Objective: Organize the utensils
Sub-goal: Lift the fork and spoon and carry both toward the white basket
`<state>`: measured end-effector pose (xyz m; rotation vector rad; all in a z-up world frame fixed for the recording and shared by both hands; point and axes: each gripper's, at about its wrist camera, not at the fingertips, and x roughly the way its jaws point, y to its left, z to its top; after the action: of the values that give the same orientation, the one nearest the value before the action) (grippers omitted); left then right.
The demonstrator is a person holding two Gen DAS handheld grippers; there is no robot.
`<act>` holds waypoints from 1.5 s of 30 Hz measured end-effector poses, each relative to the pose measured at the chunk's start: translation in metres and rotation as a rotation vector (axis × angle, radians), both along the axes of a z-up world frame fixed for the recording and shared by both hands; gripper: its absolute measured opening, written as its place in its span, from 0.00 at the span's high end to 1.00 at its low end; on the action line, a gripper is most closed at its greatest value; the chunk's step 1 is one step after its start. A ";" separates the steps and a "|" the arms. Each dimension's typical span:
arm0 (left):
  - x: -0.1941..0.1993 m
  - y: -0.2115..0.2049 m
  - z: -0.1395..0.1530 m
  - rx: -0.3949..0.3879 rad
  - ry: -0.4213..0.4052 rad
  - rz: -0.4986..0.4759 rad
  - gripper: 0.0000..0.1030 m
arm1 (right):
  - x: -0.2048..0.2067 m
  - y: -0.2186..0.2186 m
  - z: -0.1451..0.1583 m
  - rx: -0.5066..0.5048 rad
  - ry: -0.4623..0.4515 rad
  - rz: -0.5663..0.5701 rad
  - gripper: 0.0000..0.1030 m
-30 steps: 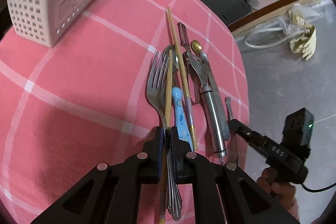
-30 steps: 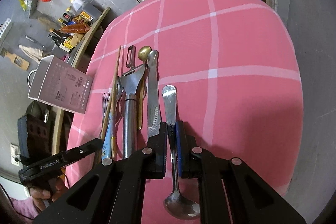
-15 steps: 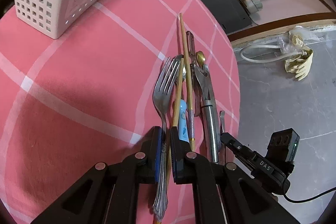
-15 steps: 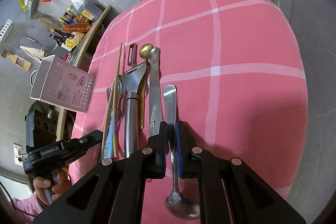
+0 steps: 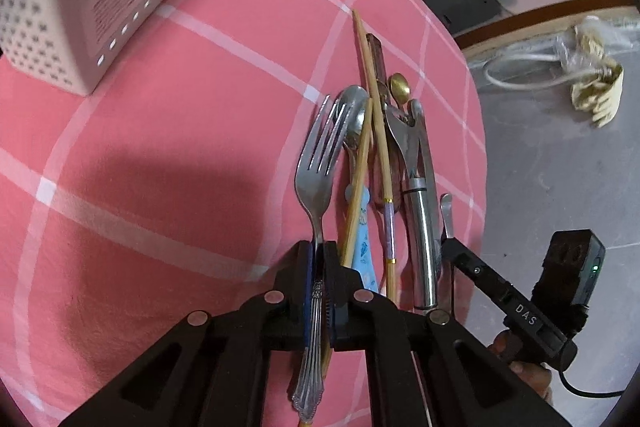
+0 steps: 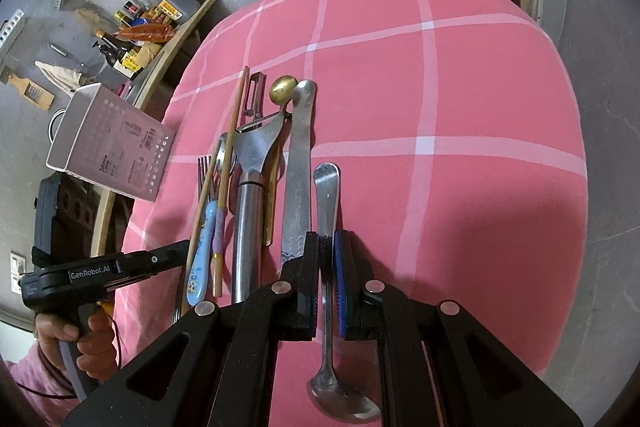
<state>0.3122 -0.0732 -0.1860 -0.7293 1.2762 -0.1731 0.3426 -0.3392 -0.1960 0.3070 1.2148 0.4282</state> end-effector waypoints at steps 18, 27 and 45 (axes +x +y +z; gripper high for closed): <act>-0.049 0.010 0.067 0.062 -0.247 -0.079 0.95 | -0.054 -0.005 0.059 0.102 -0.175 -0.097 0.98; -0.052 0.050 0.139 0.045 -0.470 -0.019 0.95 | -0.055 0.033 0.141 0.130 -0.421 -0.084 0.98; -0.009 0.175 0.226 0.177 -0.805 0.227 0.95 | -0.013 0.166 0.240 0.221 -0.636 0.087 0.98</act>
<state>0.3036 0.1019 0.0400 -0.5566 0.4309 -0.1434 0.3292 -0.1729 0.0440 0.2775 0.5605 0.6771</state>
